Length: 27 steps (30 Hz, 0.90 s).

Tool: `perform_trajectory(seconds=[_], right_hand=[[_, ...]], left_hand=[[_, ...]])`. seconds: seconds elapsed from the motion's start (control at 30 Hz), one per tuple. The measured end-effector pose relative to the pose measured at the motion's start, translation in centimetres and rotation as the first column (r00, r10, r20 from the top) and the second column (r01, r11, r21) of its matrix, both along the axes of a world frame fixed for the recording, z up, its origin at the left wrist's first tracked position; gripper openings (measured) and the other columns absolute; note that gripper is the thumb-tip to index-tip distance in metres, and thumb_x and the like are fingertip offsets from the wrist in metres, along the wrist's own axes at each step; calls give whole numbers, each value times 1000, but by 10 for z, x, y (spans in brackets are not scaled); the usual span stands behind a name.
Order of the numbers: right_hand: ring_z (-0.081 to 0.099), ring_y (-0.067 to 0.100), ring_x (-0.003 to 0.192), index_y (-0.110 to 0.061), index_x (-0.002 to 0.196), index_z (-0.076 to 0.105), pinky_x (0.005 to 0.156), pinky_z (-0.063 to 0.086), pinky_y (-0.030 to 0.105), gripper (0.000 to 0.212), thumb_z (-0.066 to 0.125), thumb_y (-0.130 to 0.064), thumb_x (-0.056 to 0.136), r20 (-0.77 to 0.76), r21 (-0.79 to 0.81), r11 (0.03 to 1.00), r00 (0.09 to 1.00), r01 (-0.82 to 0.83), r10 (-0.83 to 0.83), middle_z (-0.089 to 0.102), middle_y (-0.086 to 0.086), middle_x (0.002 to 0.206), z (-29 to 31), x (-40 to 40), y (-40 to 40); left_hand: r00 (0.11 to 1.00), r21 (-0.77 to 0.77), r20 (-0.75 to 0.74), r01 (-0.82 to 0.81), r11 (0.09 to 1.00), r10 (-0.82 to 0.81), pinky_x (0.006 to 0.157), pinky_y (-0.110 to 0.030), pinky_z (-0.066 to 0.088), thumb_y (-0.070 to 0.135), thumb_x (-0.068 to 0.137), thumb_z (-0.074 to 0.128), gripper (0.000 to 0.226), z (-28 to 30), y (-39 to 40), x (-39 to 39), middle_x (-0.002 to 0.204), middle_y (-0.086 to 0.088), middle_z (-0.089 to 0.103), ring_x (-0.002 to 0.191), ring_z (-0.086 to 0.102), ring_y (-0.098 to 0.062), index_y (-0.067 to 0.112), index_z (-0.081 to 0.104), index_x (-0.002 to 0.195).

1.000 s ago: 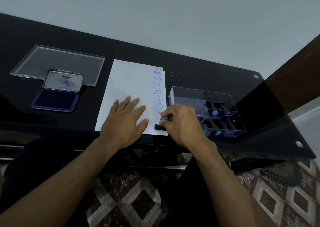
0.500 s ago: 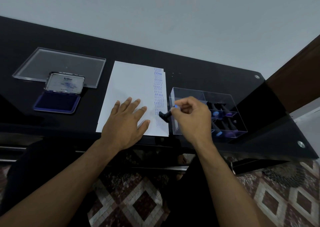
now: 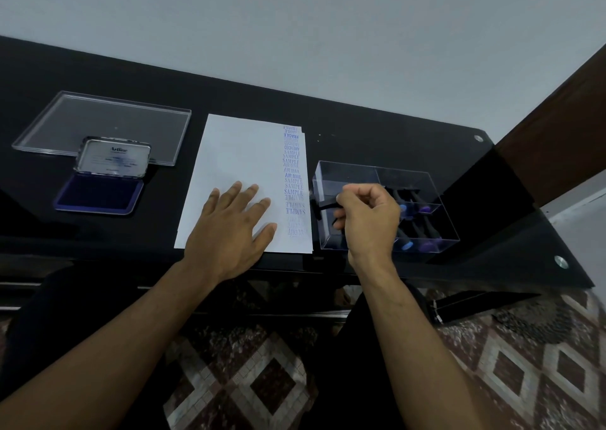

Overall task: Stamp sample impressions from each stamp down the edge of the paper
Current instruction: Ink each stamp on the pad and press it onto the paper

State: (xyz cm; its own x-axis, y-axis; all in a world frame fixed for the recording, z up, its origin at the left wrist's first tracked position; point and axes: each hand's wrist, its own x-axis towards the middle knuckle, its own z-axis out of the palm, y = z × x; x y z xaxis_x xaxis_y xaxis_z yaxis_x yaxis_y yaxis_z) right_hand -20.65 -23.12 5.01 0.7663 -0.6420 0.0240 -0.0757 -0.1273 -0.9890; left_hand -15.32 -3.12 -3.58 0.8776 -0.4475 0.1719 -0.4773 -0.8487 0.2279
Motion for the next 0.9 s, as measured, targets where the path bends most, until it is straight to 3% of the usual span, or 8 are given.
perform_trajectory(seconds=[0.3, 0.9], right_hand=[[61, 17, 56, -9, 84, 68, 50, 51, 29, 4, 67, -5, 82, 13, 19, 1000, 1000, 5, -5, 69, 9, 76, -2, 1, -1], [61, 15, 55, -10, 83, 68, 51, 53, 30, 5, 68, -5, 82, 20, 0, 1000, 1000, -3, 3, 67, 1, 68, -1, -1, 0]], left_hand=[[1000, 1, 11, -7, 1000, 7, 124, -51, 16, 62, 100, 19, 65, 0, 0, -2, 161, -2, 34, 153, 20, -24, 28, 46, 149], [990, -35, 134, -41, 999, 45, 113, -50, 37, 51, 103, 33, 52, -5, -5, -10, 143, -7, 58, 138, 46, -30, 22, 68, 129]])
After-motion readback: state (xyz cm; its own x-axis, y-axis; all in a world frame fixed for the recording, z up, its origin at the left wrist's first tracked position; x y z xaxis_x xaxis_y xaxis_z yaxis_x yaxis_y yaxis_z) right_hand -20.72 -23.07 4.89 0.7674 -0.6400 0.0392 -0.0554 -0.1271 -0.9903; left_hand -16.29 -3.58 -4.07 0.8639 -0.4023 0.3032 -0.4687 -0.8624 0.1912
